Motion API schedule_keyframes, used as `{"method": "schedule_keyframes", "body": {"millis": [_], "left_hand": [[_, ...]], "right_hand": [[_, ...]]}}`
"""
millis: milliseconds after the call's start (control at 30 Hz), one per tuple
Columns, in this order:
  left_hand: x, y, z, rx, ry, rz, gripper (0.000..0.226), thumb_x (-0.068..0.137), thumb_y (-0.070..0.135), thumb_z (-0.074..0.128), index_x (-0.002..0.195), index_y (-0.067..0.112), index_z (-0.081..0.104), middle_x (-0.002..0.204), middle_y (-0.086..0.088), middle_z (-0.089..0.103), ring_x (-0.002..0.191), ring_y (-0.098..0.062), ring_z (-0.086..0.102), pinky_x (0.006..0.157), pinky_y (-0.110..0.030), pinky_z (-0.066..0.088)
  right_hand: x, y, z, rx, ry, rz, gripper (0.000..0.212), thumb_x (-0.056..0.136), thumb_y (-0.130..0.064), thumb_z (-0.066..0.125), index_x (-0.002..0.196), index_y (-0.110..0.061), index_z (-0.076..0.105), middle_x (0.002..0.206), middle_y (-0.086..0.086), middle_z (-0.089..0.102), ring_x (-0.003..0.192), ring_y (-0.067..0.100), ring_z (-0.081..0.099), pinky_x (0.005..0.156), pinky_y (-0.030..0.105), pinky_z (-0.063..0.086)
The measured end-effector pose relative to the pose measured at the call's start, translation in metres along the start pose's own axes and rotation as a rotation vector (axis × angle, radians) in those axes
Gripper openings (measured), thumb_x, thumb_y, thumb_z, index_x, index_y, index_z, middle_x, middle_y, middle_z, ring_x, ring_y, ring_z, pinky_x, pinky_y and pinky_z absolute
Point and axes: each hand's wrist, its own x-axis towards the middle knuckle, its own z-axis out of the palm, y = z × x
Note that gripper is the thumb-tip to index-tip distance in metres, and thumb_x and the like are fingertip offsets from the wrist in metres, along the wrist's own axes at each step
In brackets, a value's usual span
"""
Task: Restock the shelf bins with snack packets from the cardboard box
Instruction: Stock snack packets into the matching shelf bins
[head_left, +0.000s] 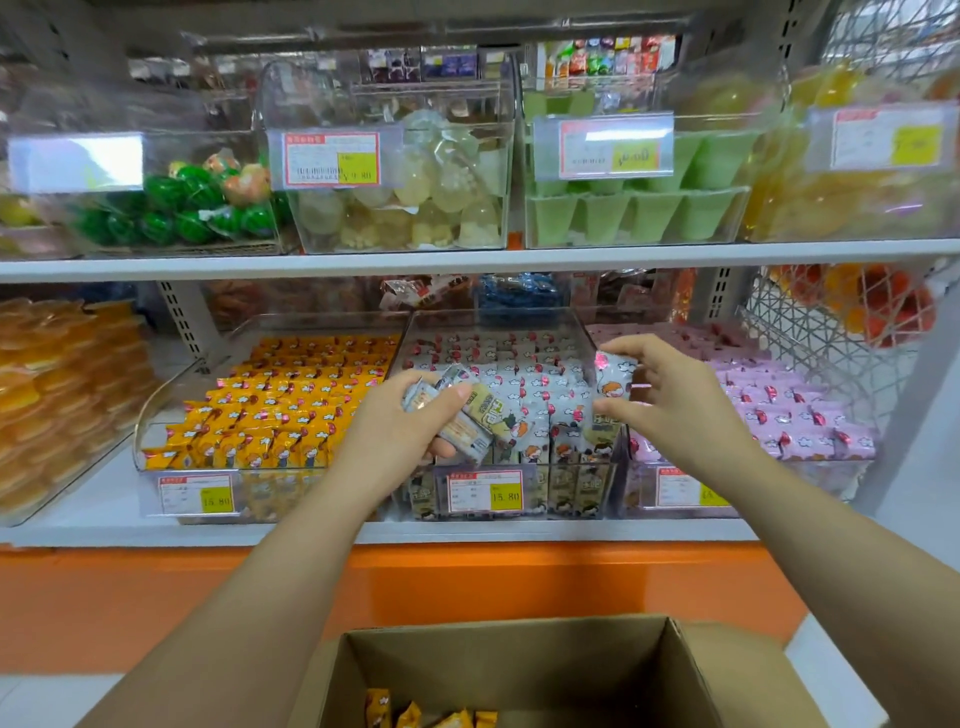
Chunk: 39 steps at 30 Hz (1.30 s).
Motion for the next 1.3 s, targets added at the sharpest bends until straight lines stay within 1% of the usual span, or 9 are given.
{"method": "schedule_keyframes", "body": {"millis": [200, 367, 533, 633, 833, 1033, 1133, 1200, 1300], "left_hand": [[0.005, -0.009, 0.01, -0.05, -0.019, -0.049, 0.022, 0.089, 0.039, 0.06, 0.096, 0.018, 0.062, 0.072, -0.003, 0.073, 0.048, -0.007, 0.059, 0.045, -0.016, 0.046], [0.015, -0.012, 0.006, -0.247, 0.062, -0.125, 0.029, 0.089, 0.039, 0.06, 0.101, 0.013, 0.061, 0.074, -0.002, 0.073, 0.051, -0.008, 0.059, 0.056, -0.021, 0.054], [0.027, -0.011, 0.004, -0.495, 0.161, -0.199, 0.022, 0.089, 0.035, 0.06, 0.098, 0.015, 0.06, 0.082, -0.004, 0.071, 0.056, -0.009, 0.063, 0.06, -0.022, 0.056], [0.035, -0.006, 0.014, -0.638, 0.087, -0.273, 0.024, 0.089, 0.032, 0.062, 0.103, 0.014, 0.058, 0.086, -0.006, 0.072, 0.06, -0.012, 0.065, 0.065, -0.026, 0.056], [0.061, -0.005, 0.029, -0.606, -0.085, -0.39, 0.043, 0.092, 0.023, 0.061, 0.13, 0.007, 0.049, 0.11, -0.016, 0.066, 0.07, -0.018, 0.071, 0.055, -0.024, 0.055], [0.079, -0.013, 0.015, -0.231, -0.039, -0.213, 0.068, 0.093, 0.018, 0.059, 0.15, 0.021, 0.022, 0.154, -0.009, 0.028, 0.087, -0.02, 0.069, 0.068, -0.025, 0.058], [0.073, -0.009, -0.006, 0.375, -0.153, -0.019, 0.05, 0.088, 0.03, 0.067, 0.134, 0.027, 0.048, 0.133, 0.007, 0.051, 0.093, -0.01, 0.064, 0.078, -0.028, 0.055], [0.063, -0.005, -0.016, 0.619, -0.349, 0.006, 0.041, 0.085, 0.032, 0.07, 0.123, 0.028, 0.057, 0.103, 0.016, 0.057, 0.084, -0.004, 0.058, 0.069, -0.019, 0.047], [0.053, -0.006, -0.014, 0.939, -0.402, 0.073, 0.035, 0.085, 0.033, 0.069, 0.12, 0.03, 0.061, 0.111, 0.011, 0.06, 0.091, -0.006, 0.053, 0.08, -0.022, 0.042]], "right_hand": [[0.017, 0.014, 0.003, -0.062, -0.07, 0.012, 0.036, 0.083, -0.017, 0.072, 0.105, -0.033, 0.05, 0.111, -0.008, 0.054, 0.091, 0.014, 0.055, 0.082, 0.028, 0.045], [0.023, 0.014, 0.005, -0.079, -0.124, -0.039, 0.041, 0.083, -0.016, 0.072, 0.09, -0.045, 0.045, 0.099, -0.008, 0.06, 0.084, 0.014, 0.059, 0.084, 0.036, 0.051], [0.023, 0.004, 0.016, 0.188, 0.048, -0.027, 0.032, 0.081, -0.011, 0.072, 0.09, -0.032, 0.049, 0.093, -0.005, 0.062, 0.085, 0.018, 0.062, 0.076, 0.036, 0.055], [0.021, 0.008, 0.02, 0.22, 0.14, 0.041, 0.027, 0.082, -0.012, 0.071, 0.089, -0.02, 0.046, 0.089, 0.004, 0.06, 0.082, 0.023, 0.06, 0.062, 0.026, 0.05], [0.019, 0.024, 0.03, 0.205, 0.17, 0.142, 0.029, 0.082, -0.025, 0.072, 0.093, -0.021, 0.045, 0.089, -0.003, 0.053, 0.075, 0.014, 0.053, 0.069, 0.037, 0.041], [0.019, 0.022, 0.034, 0.213, 0.207, 0.137, 0.029, 0.081, -0.027, 0.072, 0.093, -0.026, 0.046, 0.096, -0.003, 0.055, 0.088, 0.027, 0.059, 0.077, 0.045, 0.05], [0.02, 0.013, 0.034, 0.243, 0.186, 0.087, 0.028, 0.082, -0.022, 0.072, 0.092, -0.024, 0.046, 0.091, 0.0, 0.058, 0.08, 0.025, 0.063, 0.068, 0.039, 0.054], [0.02, 0.005, 0.036, 0.244, 0.13, 0.045, 0.027, 0.083, -0.02, 0.071, 0.092, -0.024, 0.046, 0.089, 0.003, 0.059, 0.07, 0.018, 0.059, 0.056, 0.023, 0.05], [0.022, -0.008, 0.041, 0.222, 0.04, 0.015, 0.028, 0.082, -0.021, 0.072, 0.091, -0.028, 0.047, 0.09, 0.003, 0.06, 0.071, 0.018, 0.057, 0.063, 0.032, 0.053]]}}
